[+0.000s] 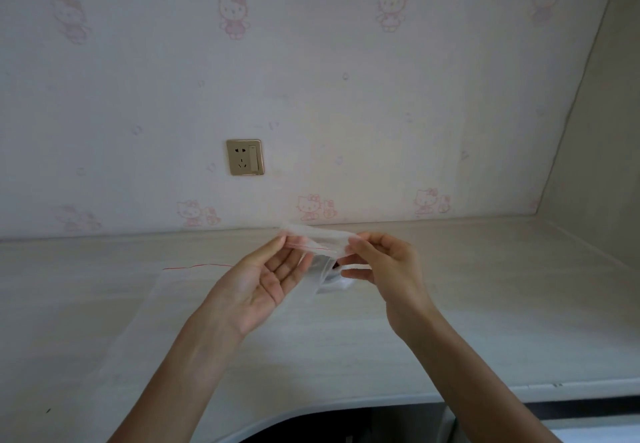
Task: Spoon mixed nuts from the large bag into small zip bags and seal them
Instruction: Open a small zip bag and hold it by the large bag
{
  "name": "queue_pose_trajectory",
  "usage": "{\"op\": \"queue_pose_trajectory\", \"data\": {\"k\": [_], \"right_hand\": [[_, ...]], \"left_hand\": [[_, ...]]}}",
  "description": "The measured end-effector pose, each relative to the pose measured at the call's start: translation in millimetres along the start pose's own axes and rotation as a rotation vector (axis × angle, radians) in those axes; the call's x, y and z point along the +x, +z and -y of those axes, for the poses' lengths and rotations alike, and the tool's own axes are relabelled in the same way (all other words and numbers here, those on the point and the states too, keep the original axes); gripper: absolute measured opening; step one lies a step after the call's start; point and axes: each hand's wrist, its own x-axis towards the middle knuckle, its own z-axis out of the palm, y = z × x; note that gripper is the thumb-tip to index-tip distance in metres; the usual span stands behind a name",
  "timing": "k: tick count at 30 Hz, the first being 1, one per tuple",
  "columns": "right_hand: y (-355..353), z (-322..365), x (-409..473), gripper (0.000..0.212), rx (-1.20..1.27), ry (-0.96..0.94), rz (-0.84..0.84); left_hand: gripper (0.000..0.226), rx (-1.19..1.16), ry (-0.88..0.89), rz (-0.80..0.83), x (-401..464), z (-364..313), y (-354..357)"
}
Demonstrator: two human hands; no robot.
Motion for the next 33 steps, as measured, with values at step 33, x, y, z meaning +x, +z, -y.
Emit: {"op": "queue_pose_trajectory", "data": {"k": [33], "right_hand": [[3.1, -33.9, 6.3, 0.031, -0.034, 0.029, 0.020]], "left_hand": [[0.036, 0.999, 0.761, -0.313, 16.9, 47.7, -4.7]]}}
